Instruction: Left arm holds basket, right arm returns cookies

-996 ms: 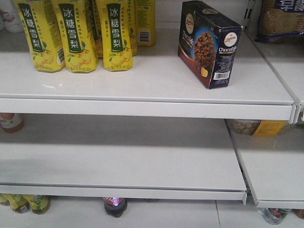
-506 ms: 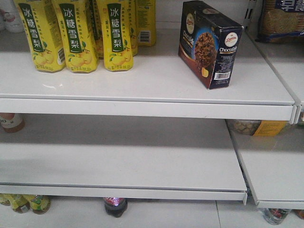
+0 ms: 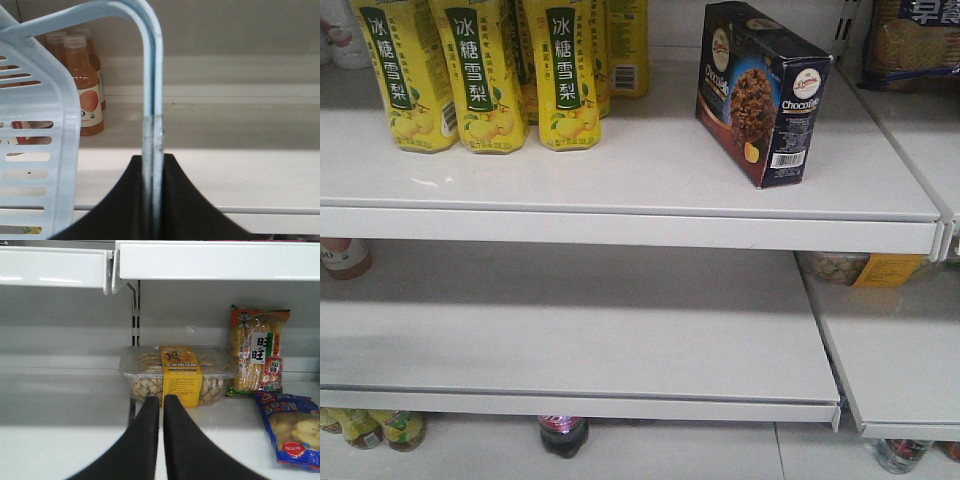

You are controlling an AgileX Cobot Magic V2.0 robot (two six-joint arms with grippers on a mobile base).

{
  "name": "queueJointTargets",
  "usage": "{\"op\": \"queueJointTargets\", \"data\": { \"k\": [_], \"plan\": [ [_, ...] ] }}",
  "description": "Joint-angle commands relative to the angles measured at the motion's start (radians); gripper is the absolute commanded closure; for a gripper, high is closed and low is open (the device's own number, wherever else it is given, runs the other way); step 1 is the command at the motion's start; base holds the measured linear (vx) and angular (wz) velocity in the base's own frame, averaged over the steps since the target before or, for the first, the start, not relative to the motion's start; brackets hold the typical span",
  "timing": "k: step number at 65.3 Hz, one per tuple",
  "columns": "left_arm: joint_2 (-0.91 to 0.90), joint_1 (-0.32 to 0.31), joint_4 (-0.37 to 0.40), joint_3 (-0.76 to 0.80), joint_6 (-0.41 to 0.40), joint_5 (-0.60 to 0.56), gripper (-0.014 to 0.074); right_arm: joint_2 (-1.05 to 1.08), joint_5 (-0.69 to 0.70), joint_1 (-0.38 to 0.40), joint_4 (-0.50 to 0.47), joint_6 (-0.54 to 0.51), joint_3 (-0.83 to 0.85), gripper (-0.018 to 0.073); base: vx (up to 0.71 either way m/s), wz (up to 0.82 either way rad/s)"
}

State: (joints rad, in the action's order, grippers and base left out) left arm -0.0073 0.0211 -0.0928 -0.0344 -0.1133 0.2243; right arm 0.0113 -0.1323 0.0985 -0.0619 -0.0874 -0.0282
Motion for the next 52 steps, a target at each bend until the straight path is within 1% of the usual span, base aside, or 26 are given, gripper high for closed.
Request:
{"op": "queueJointTargets", "data": {
  "k": [1,52],
  "plan": [
    [-0.018,-0.001,-0.011,0.031,0.018,-0.100,0.0596,0.014,0.071,-0.002,0.003,-0.010,-0.019,0.0562,0.00,0.00],
    [-0.017,-0.001,-0.011,0.031,0.018,-0.100,0.0596,0.013,0.066,-0.002,0.003,-0.010,-0.019,0.0562,0.00,0.00]
  ]
}}
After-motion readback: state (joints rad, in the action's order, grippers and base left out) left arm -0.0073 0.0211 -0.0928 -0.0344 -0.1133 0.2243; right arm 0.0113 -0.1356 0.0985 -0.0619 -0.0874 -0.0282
